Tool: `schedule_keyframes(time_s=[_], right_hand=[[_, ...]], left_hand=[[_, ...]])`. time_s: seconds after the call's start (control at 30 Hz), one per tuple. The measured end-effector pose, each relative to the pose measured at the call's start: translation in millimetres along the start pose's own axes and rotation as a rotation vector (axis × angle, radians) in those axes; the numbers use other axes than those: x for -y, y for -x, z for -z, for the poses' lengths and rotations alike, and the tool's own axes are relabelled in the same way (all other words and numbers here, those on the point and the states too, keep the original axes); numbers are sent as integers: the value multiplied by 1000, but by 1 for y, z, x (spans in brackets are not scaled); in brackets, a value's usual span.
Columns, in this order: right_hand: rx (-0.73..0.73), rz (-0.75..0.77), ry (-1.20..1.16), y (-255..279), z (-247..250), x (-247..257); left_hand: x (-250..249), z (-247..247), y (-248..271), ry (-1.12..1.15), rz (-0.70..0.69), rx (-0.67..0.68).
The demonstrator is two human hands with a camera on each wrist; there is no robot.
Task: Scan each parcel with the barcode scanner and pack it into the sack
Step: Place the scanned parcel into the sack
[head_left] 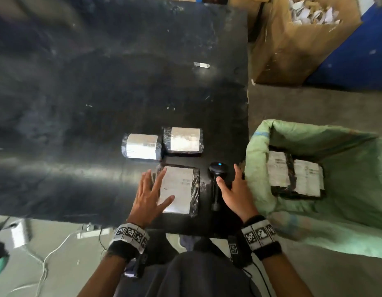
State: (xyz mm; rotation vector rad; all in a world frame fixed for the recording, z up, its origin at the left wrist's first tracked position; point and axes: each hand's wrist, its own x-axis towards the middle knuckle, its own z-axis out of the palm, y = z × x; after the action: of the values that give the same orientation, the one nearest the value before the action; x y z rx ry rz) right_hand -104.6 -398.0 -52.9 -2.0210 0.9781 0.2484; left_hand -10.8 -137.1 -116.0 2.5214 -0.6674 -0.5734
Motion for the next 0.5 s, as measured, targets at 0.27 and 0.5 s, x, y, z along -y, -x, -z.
schedule_keyframes(time_s=[0.27,0.5], right_hand=[[-10,-75,-469,-23,-59,-17],[-47,-111,-631,-27,-69,-12]], left_hand=[[36,-38,12,142,15,21],[28,-43,16,363,-18,1]])
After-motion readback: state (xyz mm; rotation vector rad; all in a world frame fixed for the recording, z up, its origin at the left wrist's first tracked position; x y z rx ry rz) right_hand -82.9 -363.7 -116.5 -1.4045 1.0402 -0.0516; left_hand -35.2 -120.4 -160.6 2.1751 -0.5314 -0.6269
